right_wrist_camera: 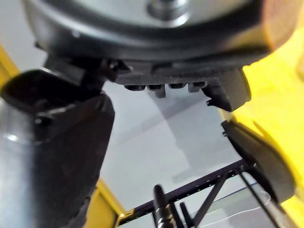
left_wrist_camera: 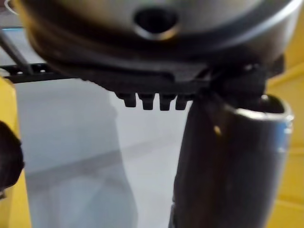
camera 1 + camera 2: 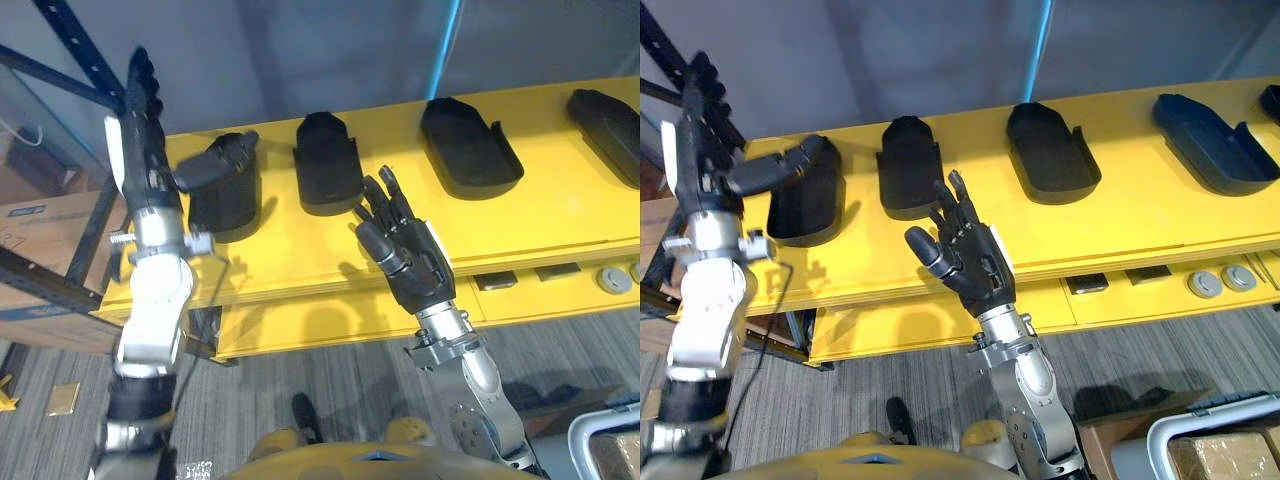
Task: Walk over and take three plastic housings, then place them on the shelf
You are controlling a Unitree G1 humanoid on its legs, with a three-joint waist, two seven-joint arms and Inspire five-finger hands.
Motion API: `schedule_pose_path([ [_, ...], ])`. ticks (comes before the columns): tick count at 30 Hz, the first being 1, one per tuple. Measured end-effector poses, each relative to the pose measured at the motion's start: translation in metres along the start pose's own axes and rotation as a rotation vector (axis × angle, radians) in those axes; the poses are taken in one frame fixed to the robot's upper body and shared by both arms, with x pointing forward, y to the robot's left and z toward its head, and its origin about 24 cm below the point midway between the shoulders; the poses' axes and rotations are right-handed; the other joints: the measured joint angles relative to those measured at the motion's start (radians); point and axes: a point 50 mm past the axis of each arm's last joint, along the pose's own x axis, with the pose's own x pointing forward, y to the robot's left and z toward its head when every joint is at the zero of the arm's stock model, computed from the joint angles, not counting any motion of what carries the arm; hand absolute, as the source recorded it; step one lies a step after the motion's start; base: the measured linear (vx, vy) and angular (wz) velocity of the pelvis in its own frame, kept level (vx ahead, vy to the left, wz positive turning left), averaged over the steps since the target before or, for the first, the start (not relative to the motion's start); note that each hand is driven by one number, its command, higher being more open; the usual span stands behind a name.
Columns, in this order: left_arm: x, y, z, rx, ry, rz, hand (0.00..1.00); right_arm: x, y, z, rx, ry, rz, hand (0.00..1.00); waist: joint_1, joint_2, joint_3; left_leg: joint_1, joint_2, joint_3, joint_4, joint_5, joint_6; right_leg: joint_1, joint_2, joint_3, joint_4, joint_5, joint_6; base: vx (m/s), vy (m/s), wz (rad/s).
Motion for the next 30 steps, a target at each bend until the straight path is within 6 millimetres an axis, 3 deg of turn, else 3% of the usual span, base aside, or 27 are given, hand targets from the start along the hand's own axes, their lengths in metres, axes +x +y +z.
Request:
schedule_pose_path([
  [3,-0.034,-0.005,0.0,-0.073,0.024,-0.04,1.0,-0.002,-0.014,0.0,-0.109,0.019,-0.067,1.0,0.032,0.001,-0.005,-0.011,0.001,-0.028,0.0,0.012,-0.004,-0.002,0.007,-0.024,0.0,0.0,-0.005,-0.06,0.006,0.24],
  [6,-0.051,-0.001,-0.002,-0.106,0.033,-0.033,1.0,0.008,-0.021,0.004,-0.171,-0.003,-0.084,1.0,0.051,-0.004,-0.009,-0.016,0.002,-0.042,0.0,0.025,-0.001,0.0,0.011,-0.037,-0.001,0.008,-0.003,-0.03,0.007,0.14],
  [11,-0.069,-0.005,-0.009,-0.113,0.075,-0.058,1.0,0.034,-0.032,0.0,-0.254,0.019,-0.106,1.0,0.082,-0.029,-0.028,-0.021,0.003,-0.073,0.0,0.033,-0.006,0.019,0.019,-0.069,-0.018,0.019,-0.004,-0.02,0.003,0.17],
  [16,-0.082,-0.004,-0.025,0.05,0.116,-0.036,1.0,0.055,-0.041,0.001,-0.283,0.01,-0.166,1.0,0.126,-0.034,-0.031,-0.044,0.003,-0.11,0.0,0.047,-0.006,0.025,0.025,-0.104,-0.031,0.025,-0.008,-0.01,0.003,0.23],
  [20,-0.102,0.011,-0.06,0.121,0.292,0.128,1.0,0.079,-0.046,0.004,-0.293,-0.007,-0.208,1.0,0.161,-0.036,-0.03,-0.055,0.002,-0.138,-0.001,0.056,-0.004,0.029,0.026,-0.133,-0.035,0.032,-0.002,-0.01,-0.003,0.19],
  [23,-0.135,0.024,-0.095,0.219,0.498,0.156,1.0,0.1,-0.047,0.011,-0.318,-0.028,-0.226,1.0,0.177,-0.039,-0.029,-0.077,0.003,-0.159,-0.001,0.063,-0.008,0.025,0.033,-0.152,-0.043,0.031,-0.008,0.0,-0.009,0.21],
  [27,-0.194,0.028,-0.131,0.349,0.782,0.028,1.0,0.12,-0.061,0.02,-0.362,-0.03,-0.291,1.0,0.234,-0.061,-0.014,-0.089,0.003,-0.173,0.0,0.061,-0.005,0.023,0.034,-0.159,-0.05,0.031,-0.01,0.01,-0.012,0.12],
  [30,-0.222,0.022,-0.142,0.333,0.925,-0.113,1.0,0.133,-0.062,0.033,-0.37,-0.067,-0.297,1.0,0.251,-0.058,0.007,-0.104,0.0,-0.183,0.0,0.064,-0.007,0.008,0.032,-0.168,-0.034,0.03,-0.01,0.02,-0.019,0.11],
])
